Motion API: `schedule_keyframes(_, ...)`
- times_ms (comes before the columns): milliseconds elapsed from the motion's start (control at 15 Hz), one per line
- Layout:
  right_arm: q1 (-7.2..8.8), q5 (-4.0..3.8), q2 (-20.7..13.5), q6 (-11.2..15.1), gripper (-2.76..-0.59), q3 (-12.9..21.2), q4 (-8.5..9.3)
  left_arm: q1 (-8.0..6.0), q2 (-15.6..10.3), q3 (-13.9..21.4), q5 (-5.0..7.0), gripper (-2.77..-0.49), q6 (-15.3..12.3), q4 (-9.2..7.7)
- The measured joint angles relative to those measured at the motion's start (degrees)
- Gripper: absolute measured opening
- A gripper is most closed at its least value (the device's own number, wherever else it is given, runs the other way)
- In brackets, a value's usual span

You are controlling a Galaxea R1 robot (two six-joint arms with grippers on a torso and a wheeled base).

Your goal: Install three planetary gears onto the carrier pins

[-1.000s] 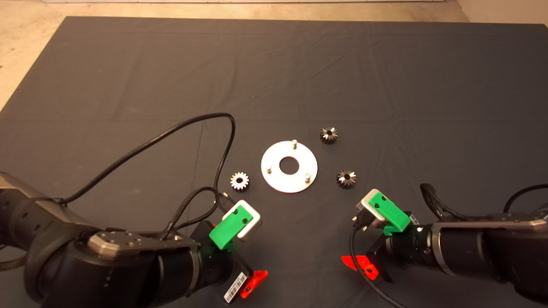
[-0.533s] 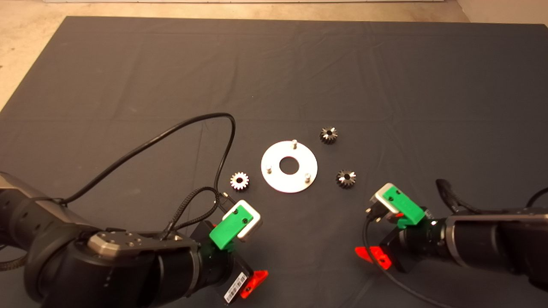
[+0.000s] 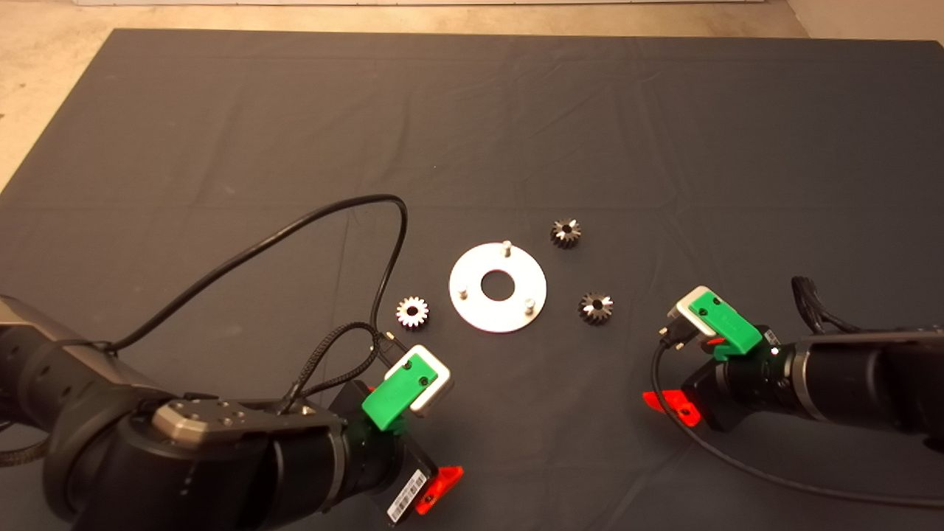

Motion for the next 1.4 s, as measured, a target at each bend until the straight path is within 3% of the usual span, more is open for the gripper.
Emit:
schedule_keyframes(400,0.46,0.03,1.8,-0.22,-0.61,-7.44,0.09,0.02,0.05,0.0,0.0,-0.75,0.01,0.0)
schedule_keyframes(600,0.46,1.94,6.05,-0.16,-0.61,-9.45,0.1,0.02,0.12,0.0,0.0,-0.75,0.01,0.0)
schedule_keyframes(867,0.71,5.44,9.87,1.43,-0.61,-10.42,0.11,0.04,0.17,0.0,0.02,-0.75,0.01,0.0)
schedule_keyframes(1400,1.78,5.74,10.31,1.32,-0.61,-15.23,0.23,0.18,0.16,0.0,0.02,-0.75,0.0,0.21)
